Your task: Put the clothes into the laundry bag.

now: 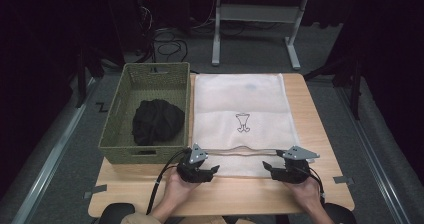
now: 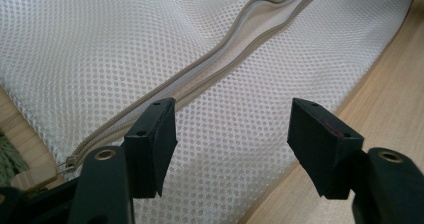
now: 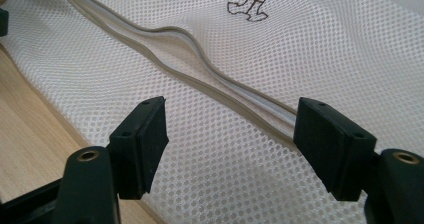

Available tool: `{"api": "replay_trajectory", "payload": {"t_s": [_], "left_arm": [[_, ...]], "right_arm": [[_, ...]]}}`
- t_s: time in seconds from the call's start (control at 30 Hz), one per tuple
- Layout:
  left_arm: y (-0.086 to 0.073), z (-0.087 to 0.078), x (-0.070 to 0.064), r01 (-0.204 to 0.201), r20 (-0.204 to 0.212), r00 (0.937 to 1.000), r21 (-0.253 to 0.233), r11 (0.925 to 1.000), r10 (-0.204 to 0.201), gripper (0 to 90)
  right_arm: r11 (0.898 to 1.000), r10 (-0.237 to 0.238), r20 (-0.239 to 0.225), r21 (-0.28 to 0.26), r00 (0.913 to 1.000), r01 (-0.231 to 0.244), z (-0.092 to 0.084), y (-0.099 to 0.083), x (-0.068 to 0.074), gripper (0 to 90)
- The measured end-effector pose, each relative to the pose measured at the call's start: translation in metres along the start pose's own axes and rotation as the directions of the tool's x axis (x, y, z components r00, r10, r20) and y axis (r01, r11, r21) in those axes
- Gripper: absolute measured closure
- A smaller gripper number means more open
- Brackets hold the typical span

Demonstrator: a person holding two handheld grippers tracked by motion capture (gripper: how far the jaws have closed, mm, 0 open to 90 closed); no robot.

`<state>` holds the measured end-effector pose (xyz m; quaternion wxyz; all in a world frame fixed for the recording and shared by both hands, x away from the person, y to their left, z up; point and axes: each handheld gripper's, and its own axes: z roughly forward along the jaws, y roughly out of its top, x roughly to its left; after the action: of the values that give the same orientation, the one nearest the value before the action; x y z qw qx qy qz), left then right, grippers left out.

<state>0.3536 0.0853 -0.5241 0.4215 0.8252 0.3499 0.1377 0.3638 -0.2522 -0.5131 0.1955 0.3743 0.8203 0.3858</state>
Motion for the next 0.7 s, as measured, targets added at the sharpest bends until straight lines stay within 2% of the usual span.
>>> {"api": "replay_trajectory", "payload": {"t_s": [0.1,0.27,0.37,0.63,0.7], "left_arm": [[0.001,-0.001,-0.001,-0.006,0.001,1.0,-0.003,1.0,0.006,36.4],[0.001,-0.002,0.0,0.011,0.011,0.9999,-0.017,0.9998,-0.01,35.6],[0.001,-0.002,0.0,0.003,0.01,0.9999,-0.018,0.9998,-0.003,35.6],[0.001,-0.003,-0.001,-0.008,0.016,0.9998,-0.032,0.9994,0.009,35.1],[0.001,-0.002,-0.002,-0.023,0.017,0.9996,-0.026,0.9994,0.024,34.0]], "right_arm": [[1.0,0.005,-0.002,-0.01,1.0,-0.005,-0.002,0.002,0.0,26.1],[0.999,0.039,-0.039,0.034,0.9985,-0.038,-0.003,0.005,-0.001,26.8],[0.999,0.031,-0.035,0.023,0.9989,-0.03,-0.006,0.008,0.0,26.7],[0.999,0.011,-0.06,0.032,0.9981,-0.009,-0.009,0.013,-0.001,26.8],[0.999,0.003,-0.072,0.035,0.9974,0.0,-0.007,0.015,0.0,26.8]]}}
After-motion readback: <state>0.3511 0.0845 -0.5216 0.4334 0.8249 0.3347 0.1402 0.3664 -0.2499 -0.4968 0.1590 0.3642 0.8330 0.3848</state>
